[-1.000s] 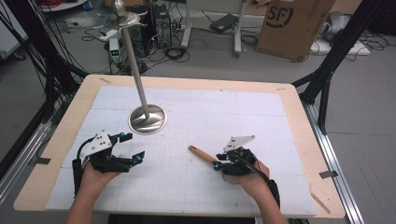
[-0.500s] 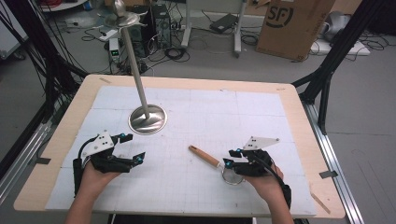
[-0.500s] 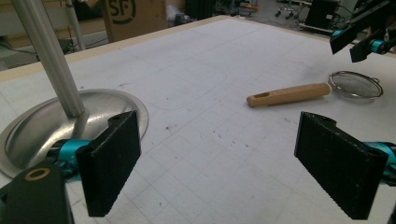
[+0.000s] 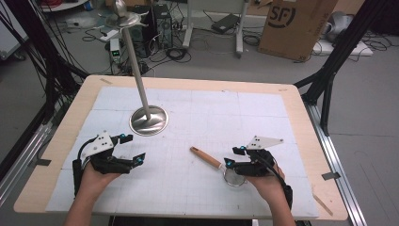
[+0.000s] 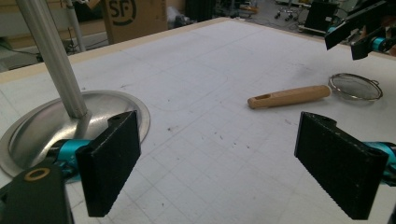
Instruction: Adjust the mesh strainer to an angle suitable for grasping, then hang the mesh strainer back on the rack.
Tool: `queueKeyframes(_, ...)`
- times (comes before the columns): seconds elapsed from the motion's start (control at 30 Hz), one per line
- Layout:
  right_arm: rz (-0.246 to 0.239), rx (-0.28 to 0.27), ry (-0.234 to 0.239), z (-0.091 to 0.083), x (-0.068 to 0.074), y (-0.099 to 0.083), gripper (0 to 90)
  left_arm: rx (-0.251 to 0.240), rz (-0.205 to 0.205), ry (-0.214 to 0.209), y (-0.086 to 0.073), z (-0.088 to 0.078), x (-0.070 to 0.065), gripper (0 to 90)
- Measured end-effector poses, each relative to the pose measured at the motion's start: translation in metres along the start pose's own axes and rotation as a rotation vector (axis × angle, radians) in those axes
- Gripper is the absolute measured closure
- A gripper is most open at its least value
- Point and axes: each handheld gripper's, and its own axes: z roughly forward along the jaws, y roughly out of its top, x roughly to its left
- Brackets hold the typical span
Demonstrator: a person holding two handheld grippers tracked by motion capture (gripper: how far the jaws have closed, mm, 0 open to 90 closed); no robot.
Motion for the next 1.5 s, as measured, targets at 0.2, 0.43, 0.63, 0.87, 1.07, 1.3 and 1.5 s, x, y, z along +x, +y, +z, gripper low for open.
queueKeyframes(0.2,0.012,0.003,-0.007,-0.002,0.0,-0.002,40.5,0.003,-0.002,0.001,0.0,0.002,0.001,15.1)
queueKeyframes(0.43,0.005,0.01,-0.009,0.001,0.001,-0.001,40.0,-0.001,-0.005,0.001,0.0,0.002,0.003,15.1)
queueKeyframes(0.63,-0.006,0.02,-0.012,0.004,0.003,0.0,39.9,-0.004,-0.005,-0.004,0.001,0.002,0.001,15.0)
queueKeyframes(0.87,-0.018,0.076,-0.006,0.014,0.004,0.003,39.9,-0.005,0.001,-0.005,0.002,0.001,-0.001,15.0)
queueKeyframes(1.07,-0.035,0.17,-0.004,0.028,0.004,0.008,39.9,-0.01,-0.002,-0.004,0.002,0.001,0.0,15.1)
queueKeyframes(1.3,-0.059,0.262,-0.003,0.042,0.007,0.013,40.0,-0.01,-0.003,-0.004,0.002,0.0,0.0,15.1)
queueKeyframes(1.5,-0.072,0.348,-0.001,0.055,0.014,0.017,42.2,-0.011,-0.002,-0.007,0.002,0.0,0.0,15.0)
